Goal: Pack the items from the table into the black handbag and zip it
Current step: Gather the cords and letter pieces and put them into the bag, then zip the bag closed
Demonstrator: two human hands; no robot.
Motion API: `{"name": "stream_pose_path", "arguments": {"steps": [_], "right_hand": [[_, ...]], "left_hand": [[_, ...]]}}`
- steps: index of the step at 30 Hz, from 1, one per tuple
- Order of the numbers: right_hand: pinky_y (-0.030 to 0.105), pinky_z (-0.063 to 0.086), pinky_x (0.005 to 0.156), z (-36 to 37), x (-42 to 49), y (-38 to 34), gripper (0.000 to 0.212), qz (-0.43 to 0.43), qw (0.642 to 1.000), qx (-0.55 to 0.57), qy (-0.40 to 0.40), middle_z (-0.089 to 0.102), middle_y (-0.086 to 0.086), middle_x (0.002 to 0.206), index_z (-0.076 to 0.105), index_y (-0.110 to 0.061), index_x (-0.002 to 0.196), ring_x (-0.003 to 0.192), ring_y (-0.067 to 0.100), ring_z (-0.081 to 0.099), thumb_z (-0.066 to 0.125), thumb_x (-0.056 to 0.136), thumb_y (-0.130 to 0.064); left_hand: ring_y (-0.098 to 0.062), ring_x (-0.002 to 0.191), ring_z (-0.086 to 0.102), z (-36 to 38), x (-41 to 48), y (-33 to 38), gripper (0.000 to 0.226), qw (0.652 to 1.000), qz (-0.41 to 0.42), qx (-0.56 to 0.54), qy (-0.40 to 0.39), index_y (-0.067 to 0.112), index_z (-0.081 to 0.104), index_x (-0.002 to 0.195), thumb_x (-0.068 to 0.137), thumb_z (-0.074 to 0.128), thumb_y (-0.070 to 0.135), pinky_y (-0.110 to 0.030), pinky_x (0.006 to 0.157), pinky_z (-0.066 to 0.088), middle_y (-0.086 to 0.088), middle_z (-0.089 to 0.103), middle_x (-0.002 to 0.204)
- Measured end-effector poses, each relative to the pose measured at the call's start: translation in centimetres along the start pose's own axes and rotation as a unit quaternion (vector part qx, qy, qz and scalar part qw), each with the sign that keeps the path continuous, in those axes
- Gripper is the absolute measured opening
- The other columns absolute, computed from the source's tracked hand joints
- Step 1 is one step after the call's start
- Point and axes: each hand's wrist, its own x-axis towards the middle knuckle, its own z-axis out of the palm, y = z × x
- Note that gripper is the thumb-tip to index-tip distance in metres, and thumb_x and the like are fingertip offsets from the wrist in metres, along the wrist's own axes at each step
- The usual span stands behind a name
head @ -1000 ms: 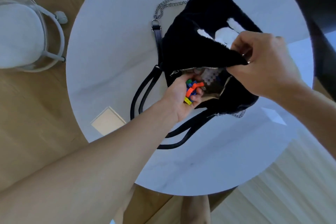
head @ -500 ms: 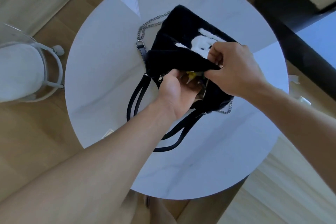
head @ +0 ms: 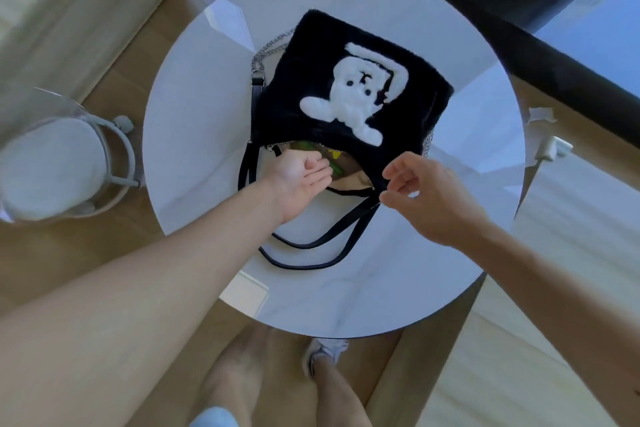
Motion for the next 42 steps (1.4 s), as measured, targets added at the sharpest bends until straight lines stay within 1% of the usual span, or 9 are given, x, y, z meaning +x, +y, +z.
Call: {"name": "stream_pose_path", "arguments": {"steps": [6,14,18,24,27,29,31,35,42], "right_hand": [[0.029,0.056,0.069,7.3,-2.4,-1.5,0.015,0.052,0.992,0.097,-0.059,0.068,-0.012,0.091,0.065,-0.023,0.104,0.084,0.011,0.067,0.069,0.090,-0.027],[0.037,0.058,0.091,16.6,3.2,-6.4,0.034,0.153,0.944,0.293,-0.011,0.070,-0.006,0.112,0.065,-0.021,0.126,0.100,0.015,0.068,0.064,0.092,-0.026],[0.042,0.048,0.107,20.3,7.5,-8.4,0.047,0.172,0.920,0.352,0.027,0.063,0.000,0.131,0.052,-0.014,0.144,0.120,0.017,0.059,0.056,0.097,-0.013],[0.032,0.048,0.077,23.5,12.2,-10.5,0.051,0.189,0.880,0.418,0.125,0.057,-0.001,0.101,0.052,-0.017,0.141,0.079,0.015,0.051,0.043,0.093,-0.001],[0.040,0.055,0.084,23.3,13.0,-11.6,0.028,0.198,0.855,0.444,0.180,0.063,-0.004,0.090,0.061,-0.021,0.117,0.082,0.018,0.059,0.053,0.093,-0.011],[0.046,0.058,0.089,22.9,13.3,-12.1,0.012,0.214,0.842,0.455,0.194,0.069,0.001,0.098,0.061,-0.018,0.105,0.094,0.023,0.067,0.061,0.094,-0.021],[0.045,0.058,0.083,22.6,13.5,-12.3,0.014,0.223,0.863,0.406,0.203,0.070,0.004,0.099,0.061,-0.015,0.097,0.094,0.027,0.070,0.062,0.095,-0.029],[0.038,0.041,0.067,22.3,12.8,-12.1,0.022,0.149,0.956,0.121,0.221,0.058,0.001,0.089,0.052,-0.016,0.091,0.079,0.028,0.054,0.045,0.102,-0.034],[0.032,0.014,0.048,22.2,11.5,-11.3,0.033,0.032,0.964,-0.108,0.239,0.028,-0.006,0.057,0.039,-0.016,0.081,0.047,0.021,0.027,0.032,0.107,-0.036]], "left_hand": [[-0.025,0.088,0.066,-6.0,0.1,1.3,0.028,0.940,0.108,0.296,0.128,-0.001,0.065,0.111,0.095,0.042,0.000,-0.034,0.081,0.057,-0.010,0.069,0.091],[-0.018,0.102,0.055,-11.5,6.5,5.6,0.045,0.743,0.267,0.599,0.134,0.013,0.051,0.131,0.088,0.064,0.016,-0.025,0.084,0.042,-0.005,0.051,0.129],[-0.019,0.096,0.051,-11.1,9.4,6.8,0.044,0.664,0.302,0.682,0.053,0.012,0.057,0.118,0.081,0.074,0.029,-0.030,0.080,0.043,-0.005,0.047,0.115],[-0.022,0.078,0.063,-12.3,11.9,8.9,0.020,0.642,0.303,0.704,-0.017,0.006,0.069,0.090,0.086,0.070,0.026,-0.029,0.065,0.051,-0.006,0.069,0.086],[-0.010,0.059,0.050,-12.6,11.4,9.9,0.013,0.642,0.303,0.701,-0.070,0.012,0.067,0.083,0.091,0.066,0.023,-0.010,0.051,0.036,0.002,0.058,0.069],[-0.019,0.064,0.053,-12.9,11.2,10.8,0.016,0.636,0.280,0.709,-0.117,0.006,0.068,0.088,0.093,0.063,0.021,-0.024,0.067,0.047,-0.010,0.064,0.075],[-0.033,0.078,0.062,-13.0,10.7,11.8,0.018,0.629,0.261,0.717,-0.148,0.007,0.070,0.094,0.095,0.060,0.021,-0.044,0.081,0.052,-0.019,0.071,0.089],[-0.011,0.063,0.057,-13.1,10.1,12.9,0.019,0.587,0.292,0.735,-0.176,0.015,0.067,0.081,0.095,0.060,0.026,-0.031,0.062,0.044,0.005,0.067,0.069],[-0.014,0.055,0.051,-13.7,10.1,13.0,0.034,0.503,0.379,0.763,-0.146,0.018,0.055,0.069,0.093,0.058,0.042,-0.033,0.053,0.038,0.006,0.053,0.057]]}}
